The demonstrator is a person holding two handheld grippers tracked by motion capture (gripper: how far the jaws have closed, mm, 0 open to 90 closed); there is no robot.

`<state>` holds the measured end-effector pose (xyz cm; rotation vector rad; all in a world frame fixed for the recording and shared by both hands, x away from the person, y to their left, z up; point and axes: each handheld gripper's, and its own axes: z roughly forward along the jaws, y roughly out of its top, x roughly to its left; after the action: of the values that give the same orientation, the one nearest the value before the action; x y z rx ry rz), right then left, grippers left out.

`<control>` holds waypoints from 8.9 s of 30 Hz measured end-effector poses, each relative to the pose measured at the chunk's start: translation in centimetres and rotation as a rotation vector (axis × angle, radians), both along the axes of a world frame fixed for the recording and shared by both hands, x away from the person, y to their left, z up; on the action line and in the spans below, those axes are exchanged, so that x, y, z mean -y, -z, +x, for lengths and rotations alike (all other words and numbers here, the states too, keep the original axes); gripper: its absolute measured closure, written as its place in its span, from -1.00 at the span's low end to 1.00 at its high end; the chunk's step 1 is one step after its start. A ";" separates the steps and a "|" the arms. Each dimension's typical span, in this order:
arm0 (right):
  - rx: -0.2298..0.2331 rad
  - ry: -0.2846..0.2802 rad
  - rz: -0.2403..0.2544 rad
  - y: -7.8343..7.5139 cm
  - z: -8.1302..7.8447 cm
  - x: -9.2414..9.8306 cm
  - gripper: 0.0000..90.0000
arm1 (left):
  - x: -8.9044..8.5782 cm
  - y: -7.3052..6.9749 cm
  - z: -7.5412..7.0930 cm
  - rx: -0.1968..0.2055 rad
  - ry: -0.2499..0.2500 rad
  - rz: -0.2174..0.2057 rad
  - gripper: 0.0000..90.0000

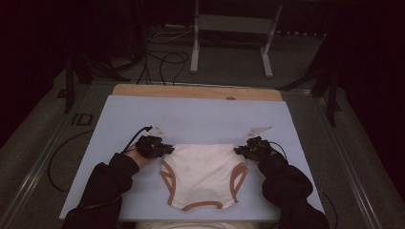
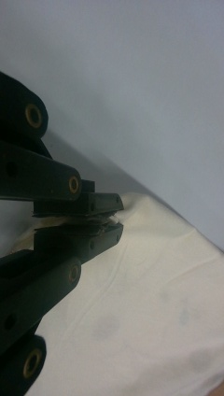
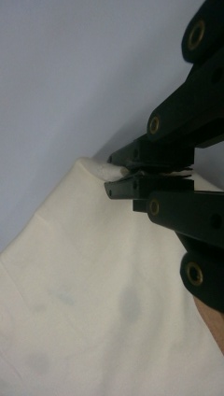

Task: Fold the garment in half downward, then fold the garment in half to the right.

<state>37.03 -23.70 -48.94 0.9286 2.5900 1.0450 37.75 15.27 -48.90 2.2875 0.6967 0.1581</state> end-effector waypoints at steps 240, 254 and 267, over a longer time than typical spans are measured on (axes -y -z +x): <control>-0.068 -0.147 -0.021 -1.5 11.1 -20.1 -0.70 | 3.9 2.7 -2.3 0.141 0.236 0.084 0.86; -0.053 -0.069 0.018 -1.4 12.7 -20.5 -0.71 | 4.0 2.4 -2.6 0.142 0.225 0.079 0.92; -0.035 -0.047 -0.021 0.6 14.2 -22.9 -0.17 | 3.9 2.4 -2.5 0.137 0.225 0.076 0.92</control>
<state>51.22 -0.82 -49.55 0.8929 2.6585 1.0195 35.20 11.35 -51.33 2.3823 0.3657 0.2350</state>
